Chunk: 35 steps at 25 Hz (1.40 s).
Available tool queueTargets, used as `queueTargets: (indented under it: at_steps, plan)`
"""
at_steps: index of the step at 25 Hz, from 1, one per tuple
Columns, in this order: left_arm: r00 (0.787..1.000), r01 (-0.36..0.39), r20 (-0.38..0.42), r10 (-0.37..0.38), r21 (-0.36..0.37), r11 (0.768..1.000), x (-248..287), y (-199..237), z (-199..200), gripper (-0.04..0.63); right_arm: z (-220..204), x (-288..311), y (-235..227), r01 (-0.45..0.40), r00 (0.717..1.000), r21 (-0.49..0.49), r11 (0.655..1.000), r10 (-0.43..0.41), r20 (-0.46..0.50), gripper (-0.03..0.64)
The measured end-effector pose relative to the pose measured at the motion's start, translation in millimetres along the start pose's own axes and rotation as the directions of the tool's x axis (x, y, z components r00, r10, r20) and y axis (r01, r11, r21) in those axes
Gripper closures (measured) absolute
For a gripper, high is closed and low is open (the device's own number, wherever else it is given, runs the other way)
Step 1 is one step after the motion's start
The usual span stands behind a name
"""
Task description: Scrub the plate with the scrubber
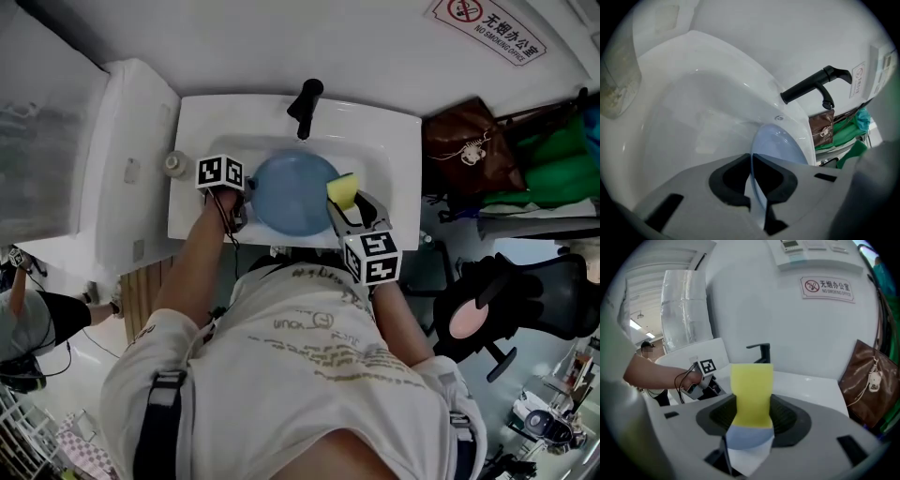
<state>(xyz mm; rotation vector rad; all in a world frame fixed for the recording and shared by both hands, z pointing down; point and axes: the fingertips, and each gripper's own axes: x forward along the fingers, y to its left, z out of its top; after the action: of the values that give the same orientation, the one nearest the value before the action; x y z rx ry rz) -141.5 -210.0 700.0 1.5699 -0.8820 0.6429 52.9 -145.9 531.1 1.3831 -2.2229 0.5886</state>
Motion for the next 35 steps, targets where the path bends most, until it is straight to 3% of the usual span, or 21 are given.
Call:
queueTargets:
  at_steps: [5,9,13,20,28,33,35]
  plan:
    - [0.996,-0.004,0.087,-0.002,0.072,0.997,-13.8,-16.5,4.9,0.558,-20.0,20.4,4.9,-0.009,0.993,0.055,0.998,0.015,-0.114,0.399]
    - [0.989,-0.009,0.151,-0.005,0.091,0.996,-22.4,-29.4,5.5,0.558,-37.6,30.3,-7.2,0.077,0.975,0.092,0.993,-0.055,-0.216,0.399]
    - [0.978,-0.037,0.210,0.009,0.128,0.991,-31.0,-39.4,4.6,0.558,-53.8,36.8,-14.4,0.133,0.947,0.189,0.973,-0.068,-0.314,0.399]
    - [0.961,-0.033,0.275,-0.021,0.187,0.982,-44.0,-57.0,7.4,0.558,-68.8,43.5,-20.0,0.202,0.911,0.223,0.954,-0.100,-0.399,0.396]
    - [0.947,-0.019,0.313,-0.069,0.271,0.962,-51.6,-74.7,2.6,0.558,-91.0,49.2,-41.8,0.352,0.856,0.334,0.874,-0.157,-0.492,0.394]
    - [0.949,-0.002,0.305,-0.080,0.261,0.965,-49.9,-76.1,-2.3,0.558,-93.5,58.4,-49.1,0.374,0.852,0.387,0.843,-0.147,-0.502,0.394]
    - [0.949,0.006,0.301,-0.088,0.263,0.965,-49.5,-77.3,-3.2,0.557,-90.1,63.9,-51.2,0.373,0.855,0.381,0.846,-0.154,-0.495,0.394]
